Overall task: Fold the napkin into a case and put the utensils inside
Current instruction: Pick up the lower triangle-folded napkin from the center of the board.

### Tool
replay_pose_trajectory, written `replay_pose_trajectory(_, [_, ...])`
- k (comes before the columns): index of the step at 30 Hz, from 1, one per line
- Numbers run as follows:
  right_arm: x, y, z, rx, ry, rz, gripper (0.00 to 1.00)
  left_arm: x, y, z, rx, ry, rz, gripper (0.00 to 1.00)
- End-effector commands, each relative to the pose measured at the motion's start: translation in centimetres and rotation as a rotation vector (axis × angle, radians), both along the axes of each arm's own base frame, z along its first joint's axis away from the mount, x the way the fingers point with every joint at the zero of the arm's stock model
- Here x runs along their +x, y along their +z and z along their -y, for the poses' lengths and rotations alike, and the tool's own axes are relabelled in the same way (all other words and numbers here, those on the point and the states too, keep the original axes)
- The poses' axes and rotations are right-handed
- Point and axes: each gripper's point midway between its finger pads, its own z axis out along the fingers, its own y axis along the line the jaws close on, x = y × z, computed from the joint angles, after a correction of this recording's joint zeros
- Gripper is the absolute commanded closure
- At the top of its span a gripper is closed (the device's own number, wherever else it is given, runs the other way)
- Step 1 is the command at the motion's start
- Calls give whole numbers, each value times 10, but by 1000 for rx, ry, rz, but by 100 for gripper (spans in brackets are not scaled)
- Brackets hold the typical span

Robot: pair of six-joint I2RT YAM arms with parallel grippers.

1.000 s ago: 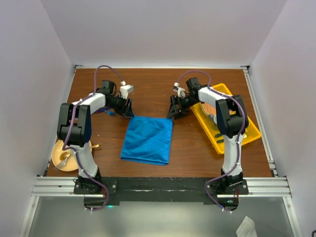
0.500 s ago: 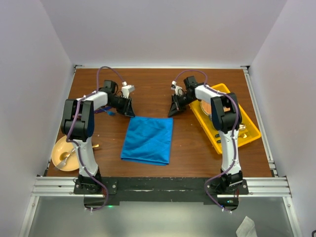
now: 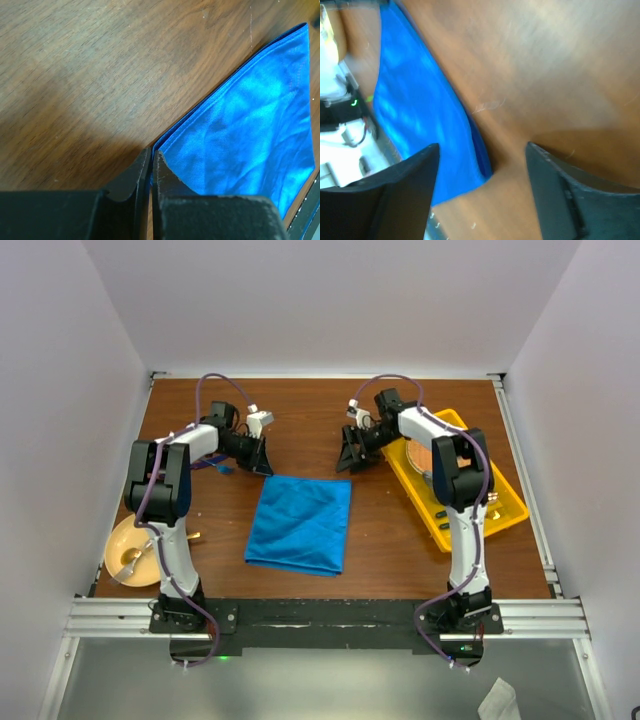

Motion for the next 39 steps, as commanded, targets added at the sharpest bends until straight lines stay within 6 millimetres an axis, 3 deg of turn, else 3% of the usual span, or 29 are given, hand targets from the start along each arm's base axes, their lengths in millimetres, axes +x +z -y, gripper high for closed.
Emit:
replay_pose_trajectory(1, [-29, 23, 9, 2, -19, -36, 24, 3, 12, 3, -23, -18, 41, 92])
replay_pose_trajectory(6, [-39, 1, 12, -35, -3, -63, 29, -1, 8, 3, -26, -19, 28, 92])
replay_pose_trajectory(11, [-39, -6, 2, -33, 18, -60, 32, -4, 6, 3, -30, -23, 19, 92])
replay_pose_trajectory(19, [-35, -18, -7, -24, 42, -73, 55, -7, 3, 8, -63, -29, -13, 95])
replay_pose_trajectory(26, [-50, -18, -3, -26, 87, -76, 59, -19, -2, 2, -30, -30, -45, 61])
replay_pose_trajectory(29, [-54, -17, 1, -34, 101, -65, 59, -23, -6, -2, -5, -28, -50, 55])
replay_pose_trajectory(31, [-55, -18, 3, -41, 107, -56, 63, -28, -10, -3, -5, -37, -63, 56])
replay_pose_trajectory(34, [-50, -22, 1, -44, 108, -49, 76, -35, -13, 0, -24, -52, -89, 66])
replay_pose_trajectory(39, [-30, -15, -8, -25, 109, -4, 99, -31, -11, 2, -38, -59, -79, 90])
